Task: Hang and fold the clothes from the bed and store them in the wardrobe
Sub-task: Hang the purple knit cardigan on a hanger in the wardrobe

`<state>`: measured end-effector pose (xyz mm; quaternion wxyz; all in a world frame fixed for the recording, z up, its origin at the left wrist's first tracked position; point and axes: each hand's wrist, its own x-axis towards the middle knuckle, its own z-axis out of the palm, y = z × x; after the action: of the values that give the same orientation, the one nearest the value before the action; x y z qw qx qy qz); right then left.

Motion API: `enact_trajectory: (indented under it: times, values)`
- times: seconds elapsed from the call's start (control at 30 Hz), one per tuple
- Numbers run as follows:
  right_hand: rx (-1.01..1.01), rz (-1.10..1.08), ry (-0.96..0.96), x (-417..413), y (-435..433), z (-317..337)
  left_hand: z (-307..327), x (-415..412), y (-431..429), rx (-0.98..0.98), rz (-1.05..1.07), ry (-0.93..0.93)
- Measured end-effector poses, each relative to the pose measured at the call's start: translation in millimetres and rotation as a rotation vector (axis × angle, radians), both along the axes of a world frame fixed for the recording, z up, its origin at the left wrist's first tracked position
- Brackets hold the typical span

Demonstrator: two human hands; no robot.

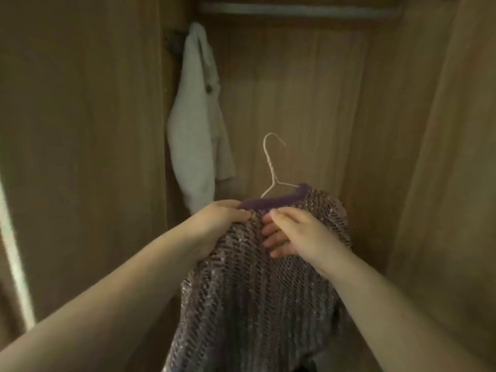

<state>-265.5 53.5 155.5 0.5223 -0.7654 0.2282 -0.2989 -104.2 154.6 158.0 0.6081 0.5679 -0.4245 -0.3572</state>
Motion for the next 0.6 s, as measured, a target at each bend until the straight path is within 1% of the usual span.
enact_trajectory:
  times: [0.03,0.07,0.2,0.23,0.27,0.33,0.37,0.43,0.5,0.53,0.6]
  values:
    - [0.030,-0.025,-0.038,9.8,-4.9,9.5,3.7,-1.9,-11.1,-0.046,-0.039,0.053]
    - [0.010,-0.075,-0.040,18.6,-11.2,19.6,7.7,-3.5,-22.1,-0.084,-0.074,0.078]
    - [-0.243,-0.296,0.152,41.1,-36.9,58.6,27.8,-0.2,-59.4,-0.156,-0.162,-0.020]
    - [-0.277,-0.336,0.193,43.0,-43.4,66.8,32.3,3.0,-68.1,-0.157,-0.241,0.015]
    - [-0.286,-0.365,0.223,43.0,-50.4,74.8,36.4,5.5,-76.8,-0.151,-0.349,0.091]
    - [-0.210,-0.386,0.263,36.4,-65.9,89.5,40.9,7.1,-92.2,-0.155,-0.551,0.248]
    - [-0.158,-0.384,0.281,30.2,-74.0,95.4,39.0,7.3,-103.4,-0.165,-0.589,0.264]
    - [-0.132,-0.376,0.338,15.3,-89.0,105.0,32.1,2.0,-125.0,-0.173,-0.582,0.158]
    - [-0.203,-0.403,0.479,-1.2,-99.0,111.6,24.9,-9.3,-143.2,-0.164,-0.560,0.025]
    - [-0.273,-0.435,0.586,-9.9,-101.6,114.6,22.5,-16.5,-150.7,-0.158,-0.565,-0.026]
    - [-0.461,-0.500,0.863,-28.3,-104.3,118.7,18.3,-34.6,-165.7,-0.154,-0.590,-0.128]
